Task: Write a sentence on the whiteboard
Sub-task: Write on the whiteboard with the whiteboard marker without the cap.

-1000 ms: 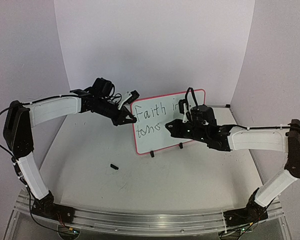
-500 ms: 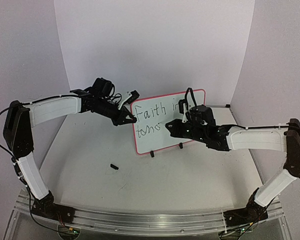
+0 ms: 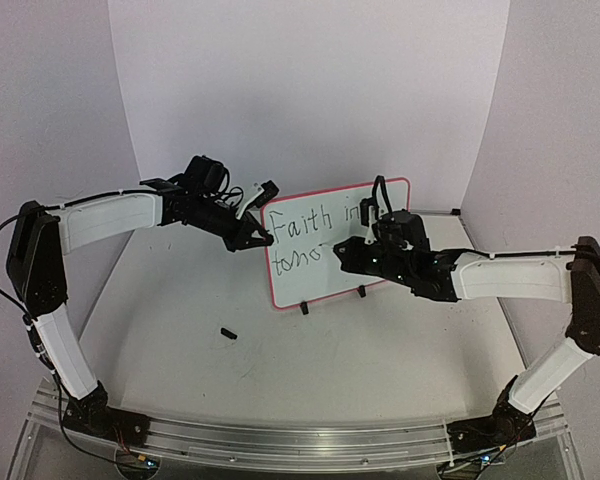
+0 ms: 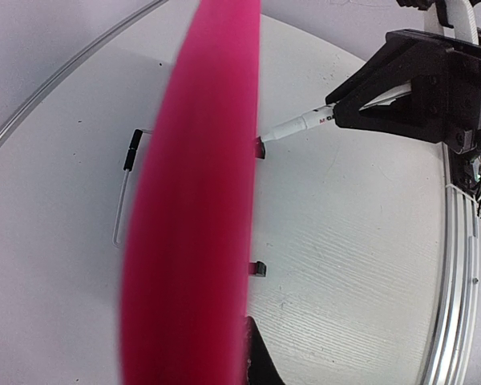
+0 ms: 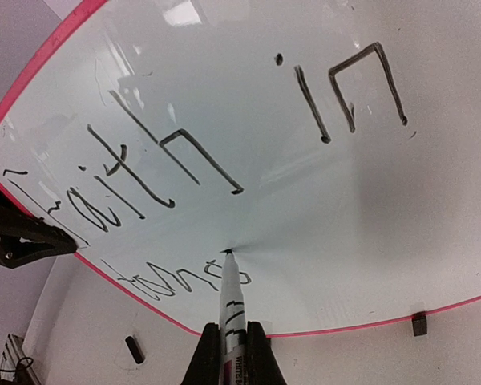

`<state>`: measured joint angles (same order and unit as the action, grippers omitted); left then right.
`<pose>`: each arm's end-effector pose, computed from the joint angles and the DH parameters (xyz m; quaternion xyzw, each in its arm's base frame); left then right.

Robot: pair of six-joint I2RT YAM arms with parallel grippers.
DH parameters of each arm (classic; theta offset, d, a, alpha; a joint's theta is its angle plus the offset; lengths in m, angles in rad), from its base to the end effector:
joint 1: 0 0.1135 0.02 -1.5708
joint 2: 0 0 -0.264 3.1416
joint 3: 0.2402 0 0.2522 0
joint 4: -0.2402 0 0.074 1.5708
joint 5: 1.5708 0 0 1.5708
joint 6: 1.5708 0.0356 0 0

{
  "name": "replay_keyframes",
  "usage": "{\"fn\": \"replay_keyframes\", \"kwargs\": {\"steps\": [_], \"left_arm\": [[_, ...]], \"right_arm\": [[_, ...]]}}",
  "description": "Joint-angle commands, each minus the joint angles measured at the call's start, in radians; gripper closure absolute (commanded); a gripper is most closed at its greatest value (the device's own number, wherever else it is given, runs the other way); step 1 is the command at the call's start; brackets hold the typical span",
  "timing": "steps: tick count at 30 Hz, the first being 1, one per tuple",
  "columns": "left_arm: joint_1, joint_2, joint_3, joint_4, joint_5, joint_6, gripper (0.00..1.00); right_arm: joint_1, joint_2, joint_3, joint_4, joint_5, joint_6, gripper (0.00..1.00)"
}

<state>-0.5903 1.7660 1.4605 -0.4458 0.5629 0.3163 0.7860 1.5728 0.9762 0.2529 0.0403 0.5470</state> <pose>0.3209 -0.2378 0.2850 0.4854 0.7437 -0.3046 0.3443 0.2555 0.2537 0.2526 -0.0859 0.8130 0.3429 0.4626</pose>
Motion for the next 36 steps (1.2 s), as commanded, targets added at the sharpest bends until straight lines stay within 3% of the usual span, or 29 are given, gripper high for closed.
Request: {"fn": "replay_keyframes", "kwargs": {"steps": [1,18,36], "left_arm": [[-0.008,0.015,-0.003,-0.088,-0.094,0.056,1.0],[-0.008,0.01,-0.004,-0.091,-0.096,0.056,1.0],[-0.008,0.009,-0.005,-0.09,-0.097,0.057,1.0]], "right_arm": [[-0.005,-0.026,-0.006,0.001,0.06,0.019,1.0],[-0.005,0.024,-0.012,-0.02,0.05,0.037,1.0],[-0.005,-0.028,0.03,0.006,0.062,0.025,1.0]]}}
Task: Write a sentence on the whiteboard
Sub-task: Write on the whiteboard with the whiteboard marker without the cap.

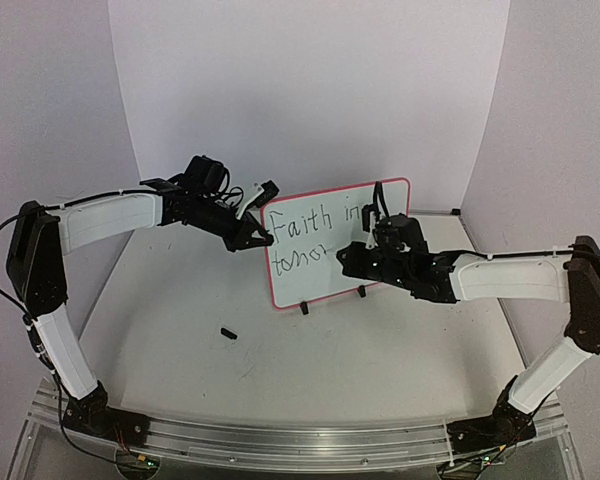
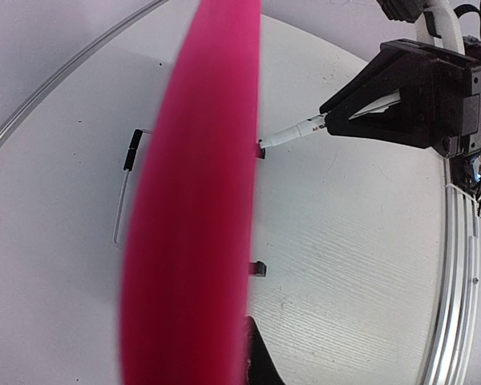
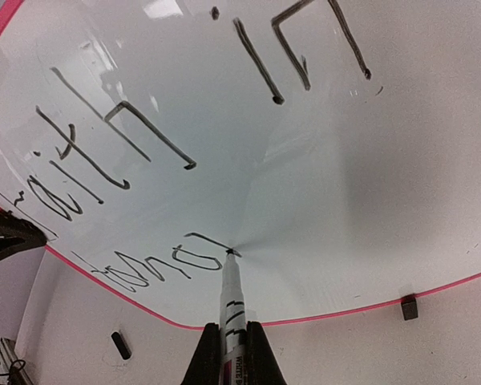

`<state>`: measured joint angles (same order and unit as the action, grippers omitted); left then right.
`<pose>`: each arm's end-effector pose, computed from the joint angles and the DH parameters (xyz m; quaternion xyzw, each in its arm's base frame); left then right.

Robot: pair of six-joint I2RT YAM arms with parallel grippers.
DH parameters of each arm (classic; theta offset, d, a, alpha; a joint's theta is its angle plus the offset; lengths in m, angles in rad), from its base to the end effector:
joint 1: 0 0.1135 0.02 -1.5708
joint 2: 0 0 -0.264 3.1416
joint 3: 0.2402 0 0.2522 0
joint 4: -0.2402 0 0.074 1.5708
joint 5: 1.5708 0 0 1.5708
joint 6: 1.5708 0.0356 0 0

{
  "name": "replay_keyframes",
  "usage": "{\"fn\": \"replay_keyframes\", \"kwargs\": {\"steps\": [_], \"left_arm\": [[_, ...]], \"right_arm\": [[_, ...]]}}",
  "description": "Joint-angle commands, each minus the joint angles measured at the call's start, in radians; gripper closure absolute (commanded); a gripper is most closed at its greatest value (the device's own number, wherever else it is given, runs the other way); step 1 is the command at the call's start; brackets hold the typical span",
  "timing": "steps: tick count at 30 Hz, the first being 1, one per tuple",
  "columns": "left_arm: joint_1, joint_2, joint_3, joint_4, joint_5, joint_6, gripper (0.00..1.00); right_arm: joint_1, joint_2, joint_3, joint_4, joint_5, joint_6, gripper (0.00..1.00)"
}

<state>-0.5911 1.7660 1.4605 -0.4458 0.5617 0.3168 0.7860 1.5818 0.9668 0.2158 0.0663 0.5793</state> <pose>0.3207 -0.2381 0.2850 0.4857 0.7436 -0.3042 0.3444 0.2550 0.2520 0.2426 -0.0677 0.8303 0.3272 0.4462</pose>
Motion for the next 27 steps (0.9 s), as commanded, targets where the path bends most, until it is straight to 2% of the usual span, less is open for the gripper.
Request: {"fn": "replay_keyframes", "kwargs": {"steps": [1,14,27], "left_arm": [[-0.007,0.009,-0.005,-0.091,-0.096,0.057,1.0],[-0.007,0.009,-0.004,-0.091,-0.095,0.057,1.0],[-0.008,0.007,-0.003,-0.09,-0.093,0.056,1.0]], "right_arm": [[-0.005,-0.042,0.034,0.046,0.042,-0.007,1.0],[-0.005,-0.06,-0.009,0.057,0.082,0.017,1.0],[-0.005,-0.126,-0.058,0.066,0.04,-0.003,1.0]]}}
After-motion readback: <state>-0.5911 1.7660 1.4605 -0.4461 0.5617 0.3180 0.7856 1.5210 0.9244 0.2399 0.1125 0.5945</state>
